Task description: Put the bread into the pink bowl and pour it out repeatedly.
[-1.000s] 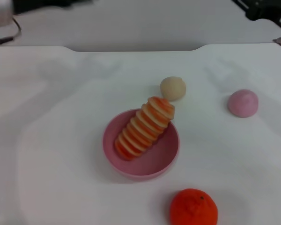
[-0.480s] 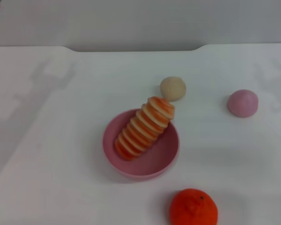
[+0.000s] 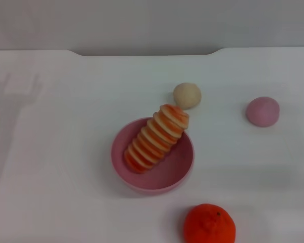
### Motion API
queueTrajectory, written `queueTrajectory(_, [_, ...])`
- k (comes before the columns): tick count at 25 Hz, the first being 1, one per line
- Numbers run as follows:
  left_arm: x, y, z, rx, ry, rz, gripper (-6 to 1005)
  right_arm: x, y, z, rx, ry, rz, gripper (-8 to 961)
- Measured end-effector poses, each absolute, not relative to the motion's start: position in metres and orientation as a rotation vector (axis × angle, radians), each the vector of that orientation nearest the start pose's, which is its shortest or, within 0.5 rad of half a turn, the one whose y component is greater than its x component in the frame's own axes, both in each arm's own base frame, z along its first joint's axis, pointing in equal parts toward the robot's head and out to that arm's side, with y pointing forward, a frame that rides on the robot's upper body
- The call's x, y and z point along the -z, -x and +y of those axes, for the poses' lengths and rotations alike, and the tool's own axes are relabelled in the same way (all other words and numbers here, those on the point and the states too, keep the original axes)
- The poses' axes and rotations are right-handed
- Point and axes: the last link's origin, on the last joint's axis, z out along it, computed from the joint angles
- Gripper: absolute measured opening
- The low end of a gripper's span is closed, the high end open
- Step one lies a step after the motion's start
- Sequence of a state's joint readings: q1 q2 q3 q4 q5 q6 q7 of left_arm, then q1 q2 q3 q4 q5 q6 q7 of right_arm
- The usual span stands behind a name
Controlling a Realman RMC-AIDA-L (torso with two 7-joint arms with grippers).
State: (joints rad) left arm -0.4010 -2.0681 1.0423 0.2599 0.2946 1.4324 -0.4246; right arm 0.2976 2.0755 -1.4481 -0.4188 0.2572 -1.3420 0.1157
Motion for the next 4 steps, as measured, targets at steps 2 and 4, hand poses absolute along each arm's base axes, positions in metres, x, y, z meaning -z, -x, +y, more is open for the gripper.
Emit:
queueTrajectory(2, [-0.0829, 0.3155, 0.3327, 1.013, 1.346, -0.306, 779, -0.0931, -0.3227, 0.3231, -0.847, 1.154, 0.257, 547])
queueTrajectory(4, [-0.0829, 0.3208, 0.3325, 0.983, 1.338, -0.323, 779, -0.0956, -0.3243, 0.3231, -0.843, 1.141, 0.259, 547])
